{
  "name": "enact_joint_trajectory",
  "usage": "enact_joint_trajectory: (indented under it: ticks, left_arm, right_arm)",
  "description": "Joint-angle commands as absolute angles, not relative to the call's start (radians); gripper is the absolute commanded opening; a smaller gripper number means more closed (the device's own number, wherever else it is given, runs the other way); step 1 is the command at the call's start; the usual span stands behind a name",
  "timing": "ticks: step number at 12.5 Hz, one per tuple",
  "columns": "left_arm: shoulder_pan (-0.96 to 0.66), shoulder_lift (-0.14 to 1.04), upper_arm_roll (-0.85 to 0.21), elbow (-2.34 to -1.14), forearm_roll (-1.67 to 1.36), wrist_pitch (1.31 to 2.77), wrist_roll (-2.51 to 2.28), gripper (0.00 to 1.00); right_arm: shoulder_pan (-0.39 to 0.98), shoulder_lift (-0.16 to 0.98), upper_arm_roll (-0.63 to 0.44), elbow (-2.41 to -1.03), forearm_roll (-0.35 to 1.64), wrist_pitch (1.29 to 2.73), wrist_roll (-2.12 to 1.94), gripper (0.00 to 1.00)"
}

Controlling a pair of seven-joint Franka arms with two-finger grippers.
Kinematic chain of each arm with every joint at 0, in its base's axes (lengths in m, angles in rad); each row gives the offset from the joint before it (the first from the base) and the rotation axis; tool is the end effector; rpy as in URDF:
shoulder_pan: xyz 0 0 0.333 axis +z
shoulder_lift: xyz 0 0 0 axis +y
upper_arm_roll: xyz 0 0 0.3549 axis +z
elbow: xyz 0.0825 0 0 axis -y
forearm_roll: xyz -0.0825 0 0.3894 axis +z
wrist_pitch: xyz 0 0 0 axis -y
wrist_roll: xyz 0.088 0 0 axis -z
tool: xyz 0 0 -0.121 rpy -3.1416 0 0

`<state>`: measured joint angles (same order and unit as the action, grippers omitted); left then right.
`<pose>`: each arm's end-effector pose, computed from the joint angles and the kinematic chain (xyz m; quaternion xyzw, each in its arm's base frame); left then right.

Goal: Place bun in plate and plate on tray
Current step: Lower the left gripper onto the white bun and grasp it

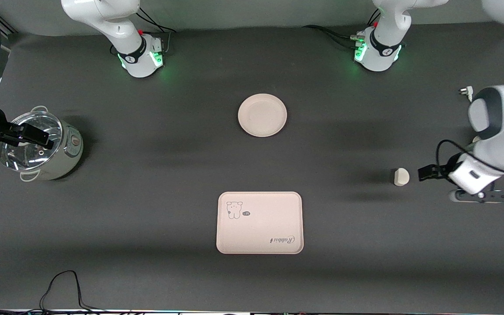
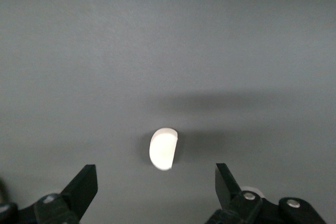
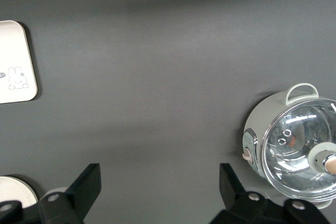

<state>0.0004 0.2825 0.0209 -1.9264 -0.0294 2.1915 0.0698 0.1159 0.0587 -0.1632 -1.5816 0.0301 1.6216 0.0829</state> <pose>0.6259 0.0113 0.3627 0.9998 -0.0160 -0.0082 0.0094 0.5825 -0.0212 0.6155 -0.9977 0.0658 0.0091 0.0101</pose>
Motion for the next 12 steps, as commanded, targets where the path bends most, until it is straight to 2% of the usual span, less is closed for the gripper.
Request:
enact_joint_trajectory:
  ticks: [1,6,7,8,9,10,12]
  left_arm:
    - [-0.014,0.32,0.029,-2.04,-0.017,2.359,0.083,1.0]
    - [-0.014,0.402,0.028,-2.193,-0.018,2.589,0.071,0.98]
    - [-0.012,0.406,0.028,-2.194,-0.02,2.585,0.071,0.8]
    - [-0.012,0.403,0.028,-2.192,-0.02,2.576,0.071,0.41]
    - [-0.012,0.402,0.028,-2.192,-0.02,2.569,0.074,0.09]
    - [-0.014,0.4,0.028,-2.192,-0.02,2.568,0.074,0.0]
    - [-0.02,0.4,0.028,-2.192,-0.02,2.566,0.074,0.0]
  right_arm:
    - [0.114,0.049,-0.158,-1.586,0.015,1.621,0.069,1.0]
    - [0.129,0.045,-0.158,-1.588,-0.015,1.618,0.046,1.0]
    - [0.129,0.044,-0.158,-1.588,-0.015,1.618,0.048,1.0]
    - [0.129,0.044,-0.158,-1.586,-0.014,1.618,0.048,1.0]
    - [0.129,0.044,-0.158,-1.586,-0.014,1.618,0.048,1.0]
    - [0.129,0.048,-0.158,-1.588,-0.014,1.618,0.048,1.0]
    - [0.129,0.049,-0.158,-1.586,-0.014,1.618,0.049,1.0]
